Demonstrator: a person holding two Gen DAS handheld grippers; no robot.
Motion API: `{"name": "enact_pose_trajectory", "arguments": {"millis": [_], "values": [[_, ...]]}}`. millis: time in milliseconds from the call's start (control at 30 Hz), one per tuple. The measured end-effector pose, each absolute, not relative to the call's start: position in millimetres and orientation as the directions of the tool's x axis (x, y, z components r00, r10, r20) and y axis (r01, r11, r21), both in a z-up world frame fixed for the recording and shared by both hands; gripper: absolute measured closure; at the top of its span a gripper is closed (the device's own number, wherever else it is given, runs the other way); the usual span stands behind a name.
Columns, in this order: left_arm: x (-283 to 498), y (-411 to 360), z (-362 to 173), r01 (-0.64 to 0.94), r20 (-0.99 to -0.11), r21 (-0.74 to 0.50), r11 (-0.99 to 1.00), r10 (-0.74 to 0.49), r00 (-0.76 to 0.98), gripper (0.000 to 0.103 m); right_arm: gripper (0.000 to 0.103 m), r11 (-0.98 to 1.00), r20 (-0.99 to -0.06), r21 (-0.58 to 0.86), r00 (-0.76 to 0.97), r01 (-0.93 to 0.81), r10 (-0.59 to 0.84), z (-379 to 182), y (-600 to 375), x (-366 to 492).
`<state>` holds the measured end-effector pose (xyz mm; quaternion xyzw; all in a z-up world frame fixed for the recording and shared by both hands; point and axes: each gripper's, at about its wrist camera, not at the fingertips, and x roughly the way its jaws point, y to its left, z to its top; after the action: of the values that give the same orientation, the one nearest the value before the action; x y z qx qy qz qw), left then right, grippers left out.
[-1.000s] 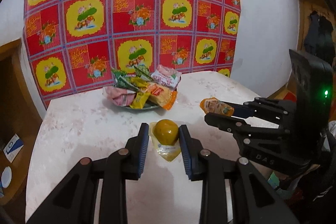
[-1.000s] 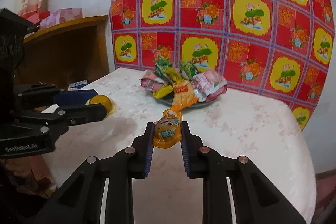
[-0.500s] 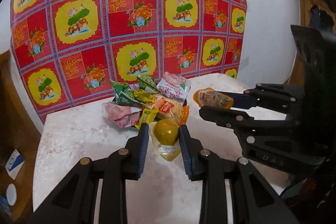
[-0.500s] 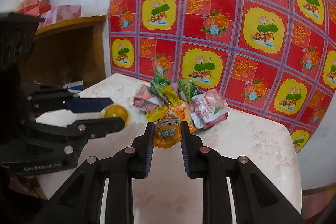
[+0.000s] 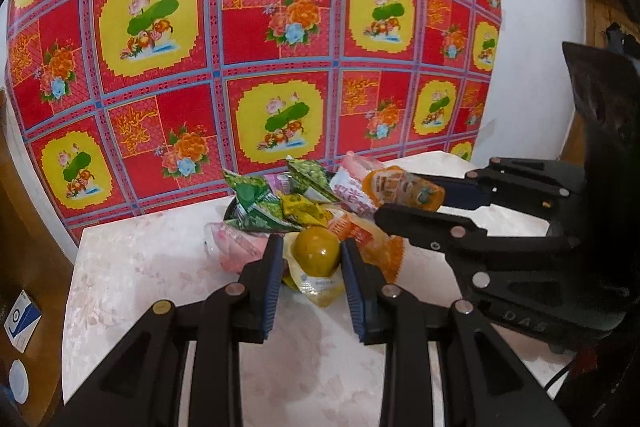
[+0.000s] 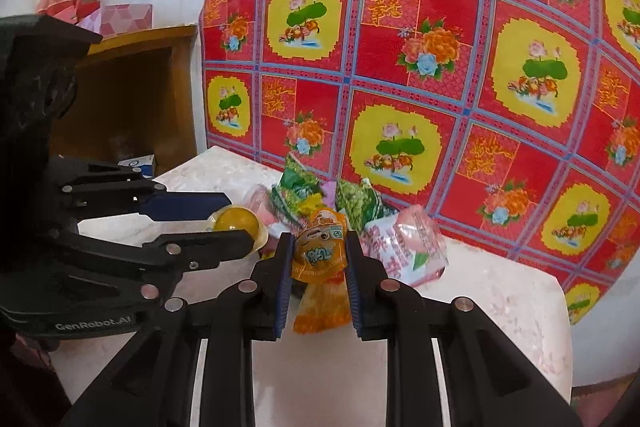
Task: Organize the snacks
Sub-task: 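Carry the yellow ball candy and orange jelly cup over the plate, then lower both candies onto the plate and open both tools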
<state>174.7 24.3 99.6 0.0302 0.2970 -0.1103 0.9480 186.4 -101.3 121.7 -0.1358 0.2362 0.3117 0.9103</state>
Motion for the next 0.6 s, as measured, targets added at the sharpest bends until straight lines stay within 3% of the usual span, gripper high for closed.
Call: {"name": "enact_pose_trajectory", "arguments": {"millis": [600], "values": [[234.1,40.2,99.5,0.183,-0.566,-0.015,0.983,-0.16,0.809,0.073,0.077,0.813,-0.493,-0.063,0.726,-0.579,0.479,111.3,-115.1,249.9]]}}
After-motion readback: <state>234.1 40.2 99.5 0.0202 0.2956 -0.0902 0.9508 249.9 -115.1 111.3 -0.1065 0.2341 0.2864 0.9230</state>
